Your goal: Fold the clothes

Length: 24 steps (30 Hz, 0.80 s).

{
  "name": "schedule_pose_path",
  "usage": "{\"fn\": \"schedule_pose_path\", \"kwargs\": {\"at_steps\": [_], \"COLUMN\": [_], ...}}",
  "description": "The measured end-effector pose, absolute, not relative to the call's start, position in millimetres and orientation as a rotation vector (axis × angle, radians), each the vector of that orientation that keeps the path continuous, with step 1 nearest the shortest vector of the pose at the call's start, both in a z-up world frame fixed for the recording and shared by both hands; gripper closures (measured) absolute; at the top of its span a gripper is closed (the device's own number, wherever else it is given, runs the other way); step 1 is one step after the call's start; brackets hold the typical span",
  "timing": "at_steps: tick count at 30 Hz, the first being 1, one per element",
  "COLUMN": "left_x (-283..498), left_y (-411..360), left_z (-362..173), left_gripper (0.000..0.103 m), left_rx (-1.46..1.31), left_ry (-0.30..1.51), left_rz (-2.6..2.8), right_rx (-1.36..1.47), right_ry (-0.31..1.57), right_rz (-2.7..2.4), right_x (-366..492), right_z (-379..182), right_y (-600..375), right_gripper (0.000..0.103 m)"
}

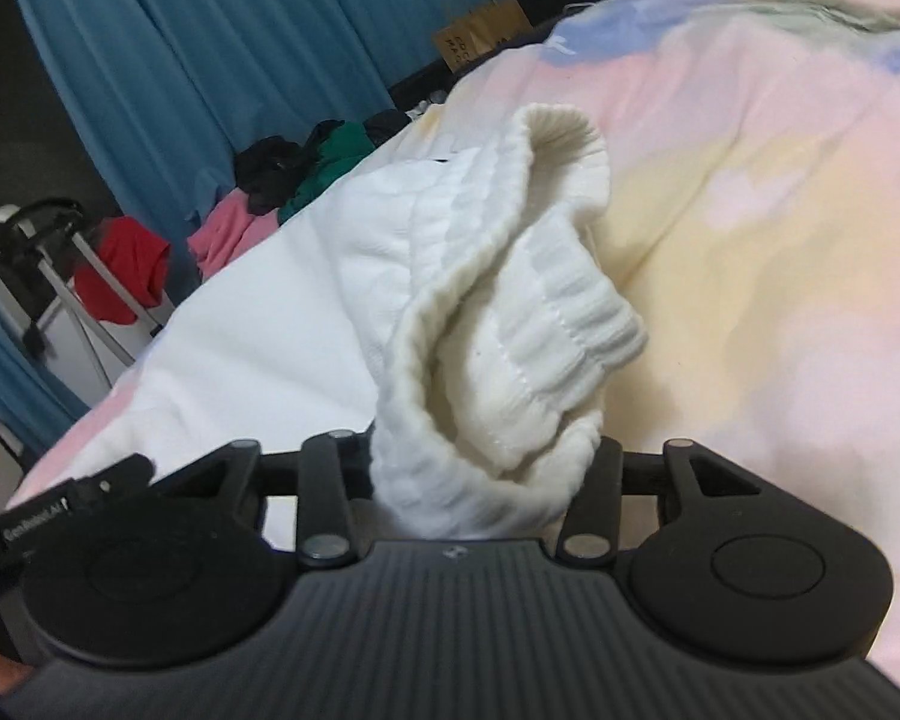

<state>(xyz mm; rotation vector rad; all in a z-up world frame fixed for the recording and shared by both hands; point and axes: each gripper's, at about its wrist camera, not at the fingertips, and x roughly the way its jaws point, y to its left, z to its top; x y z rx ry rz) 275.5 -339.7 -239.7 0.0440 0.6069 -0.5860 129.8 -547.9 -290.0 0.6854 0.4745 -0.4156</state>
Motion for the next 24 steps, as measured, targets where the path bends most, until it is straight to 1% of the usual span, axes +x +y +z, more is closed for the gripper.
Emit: {"fn": "schedule_pose_path", "kwargs": {"at_steps": [3, 5, 7, 9, 11, 16, 20, 21, 23, 24], "left_x": [261, 248, 233, 211, 187, 132, 88, 77, 56, 47], "left_y": [-342, -340, -338, -336, -334, -326, -317, -314, -307, -302], "left_z": [-221, -207, -187, -164, -140, -81, -48, -42, -29, -24], "left_gripper": [0.030, 0.016, 0.013, 0.008, 0.001, 0.000, 0.000, 0.000, 0.000, 0.000], "left_rx": [0.091, 0.096, 0.101, 0.116, 0.131, 0.141, 0.177, 0.183, 0.194, 0.188], "left_ry": [0.624, 0.632, 0.634, 0.596, 0.546, 0.469, 0.424, 0.411, 0.384, 0.374], "left_rz": [-0.575, -0.561, -0.579, -0.610, -0.623, -0.663, -0.680, -0.682, -0.687, -0.688], "right_rx": [0.723, 0.722, 0.686, 0.649, 0.620, 0.528, 0.468, 0.450, 0.417, 0.400], "right_ry": [0.527, 0.561, 0.583, 0.578, 0.547, 0.455, 0.417, 0.415, 0.412, 0.405], "right_rz": [-0.449, -0.477, -0.480, -0.481, -0.467, -0.422, -0.385, -0.375, -0.363, -0.353], "right_x": [122, 115, 105, 90, 75, 40, 18, 13, 2, -4], "right_z": [-277, -264, -247, -230, -208, -148, -108, -99, -85, -80], "right_y": [-547, -543, -538, -530, -524, -508, -488, -483, -471, -466], "right_gripper": [0.053, 0.053, 0.053, 0.053, 0.053, 0.053, 0.053, 0.050, 0.034, 0.030]}}
